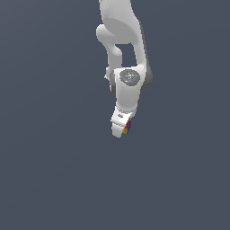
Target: Pick up the object and move it to a goal position.
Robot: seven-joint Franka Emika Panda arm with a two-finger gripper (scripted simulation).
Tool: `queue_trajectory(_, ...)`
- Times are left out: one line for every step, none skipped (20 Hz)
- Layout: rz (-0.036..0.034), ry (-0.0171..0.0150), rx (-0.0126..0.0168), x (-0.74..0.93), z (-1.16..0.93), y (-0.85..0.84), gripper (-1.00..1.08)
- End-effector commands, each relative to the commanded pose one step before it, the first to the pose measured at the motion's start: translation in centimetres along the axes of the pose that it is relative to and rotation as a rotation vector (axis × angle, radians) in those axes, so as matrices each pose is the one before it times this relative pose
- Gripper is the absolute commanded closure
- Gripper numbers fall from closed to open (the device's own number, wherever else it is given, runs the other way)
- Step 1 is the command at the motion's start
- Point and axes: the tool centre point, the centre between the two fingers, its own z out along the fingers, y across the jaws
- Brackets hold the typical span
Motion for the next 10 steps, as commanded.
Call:
queue_trajectory(0.00005, 0.00107, -0.00238, -1.321, -2.368, 0.513, 1.08)
queue_trajectory(0.0, 0.0, 0.0, -0.588, -1.0, 0.204, 1.08)
queue_trajectory(-0.00046, 0.00057, 0.00042, -0.593, -1.035, 0.205, 1.08)
queue_trajectory(0.0, 0.0, 0.0, -0.627, -1.077, 0.22, 1.08)
queue_trajectory(-0.0002, 0.0004, 0.0002, -0.626, -1.087, 0.22, 1.08)
queue_trajectory(-0.00027, 0.00058, 0.00027, -0.622, -1.088, 0.22, 1.08)
queue_trajectory(0.0, 0.0, 0.0, -0.624, -1.086, 0.222, 1.08)
queue_trajectory(-0.00024, 0.0006, 0.00023, -0.621, -1.09, 0.221, 1.08)
queue_trajectory(-0.00017, 0.00043, 0.00015, -0.62, -1.09, 0.223, 1.08)
queue_trajectory(-0.00017, 0.00044, 0.00014, -0.62, -1.091, 0.224, 1.08)
